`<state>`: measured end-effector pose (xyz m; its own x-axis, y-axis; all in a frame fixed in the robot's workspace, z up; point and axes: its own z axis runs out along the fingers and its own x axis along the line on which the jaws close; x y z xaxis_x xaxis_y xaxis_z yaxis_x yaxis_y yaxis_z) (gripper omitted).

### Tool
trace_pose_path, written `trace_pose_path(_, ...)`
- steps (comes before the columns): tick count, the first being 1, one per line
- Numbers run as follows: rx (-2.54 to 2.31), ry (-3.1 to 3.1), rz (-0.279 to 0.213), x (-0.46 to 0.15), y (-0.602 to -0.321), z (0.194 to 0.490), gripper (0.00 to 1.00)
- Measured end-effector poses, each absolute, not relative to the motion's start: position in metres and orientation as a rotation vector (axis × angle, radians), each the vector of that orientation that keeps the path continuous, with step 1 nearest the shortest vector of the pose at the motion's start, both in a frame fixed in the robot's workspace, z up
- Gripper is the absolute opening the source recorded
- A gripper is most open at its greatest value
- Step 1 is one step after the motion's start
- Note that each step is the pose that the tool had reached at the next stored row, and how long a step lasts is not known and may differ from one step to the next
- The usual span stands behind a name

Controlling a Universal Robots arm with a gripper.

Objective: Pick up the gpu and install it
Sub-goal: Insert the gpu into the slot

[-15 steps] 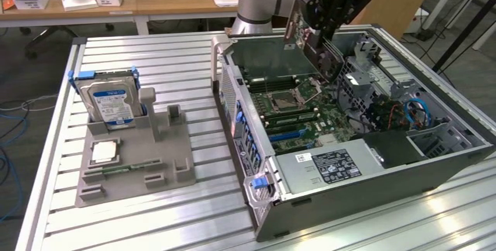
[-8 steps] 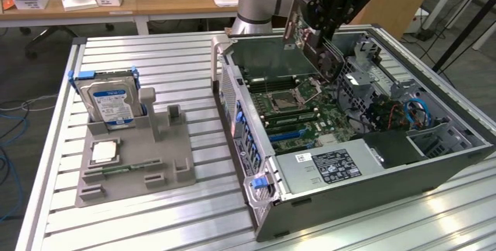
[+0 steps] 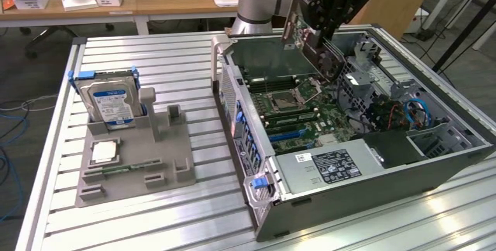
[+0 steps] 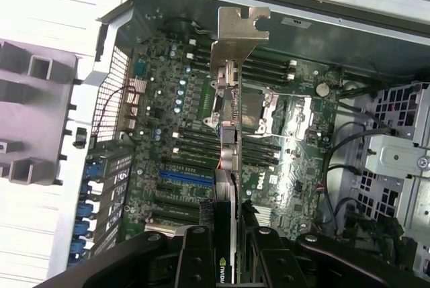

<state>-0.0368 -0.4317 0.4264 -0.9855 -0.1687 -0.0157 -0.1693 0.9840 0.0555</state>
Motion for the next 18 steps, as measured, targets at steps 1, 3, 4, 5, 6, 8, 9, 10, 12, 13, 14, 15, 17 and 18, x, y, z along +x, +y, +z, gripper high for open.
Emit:
trace_pose_path(1, -0.272, 3.118, 0.089, -0.0368, -0.4317, 0.4264, 0.26)
trace_pose_path(3, -0.284, 3.117, 0.089, -0.0368, -0.4317, 0.4264, 0.26)
trace_pose_path(4, -0.291, 3.116, 0.089, -0.0368, -0.4317, 0.4264, 0.26)
trace_pose_path(5, -0.297, 3.116, 0.089, -0.0368, -0.4317, 0.4264, 0.26)
trace_pose_path(6, -0.303, 3.115, 0.089, -0.0368, -0.4317, 0.4264, 0.26)
trace_pose_path(8, -0.316, 3.114, 0.089, -0.0368, -0.4317, 0.4264, 0.26)
trace_pose_path(9, -0.322, 3.114, 0.089, -0.0368, -0.4317, 0.4264, 0.26)
trace_pose_path(10, -0.329, 3.113, 0.089, -0.0368, -0.4317, 0.4264, 0.26)
trace_pose_path(12, -0.342, 3.112, 0.089, -0.0368, -0.4317, 0.4264, 0.26)
trace_pose_path(13, -0.348, 3.112, 0.089, -0.0368, -0.4317, 0.4264, 0.26)
trace_pose_path(14, -0.354, 3.111, 0.089, -0.0368, -0.4317, 0.4264, 0.26)
trace_pose_path(15, -0.36, 3.11, 0.089, -0.0368, -0.4317, 0.4264, 0.26)
trace_pose_path(17, -0.373, 3.109, 0.089, -0.0368, -0.4317, 0.4264, 0.26)
trace_pose_path(18, -0.379, 3.108, 0.089, -0.0368, -0.4317, 0.4264, 0.26)
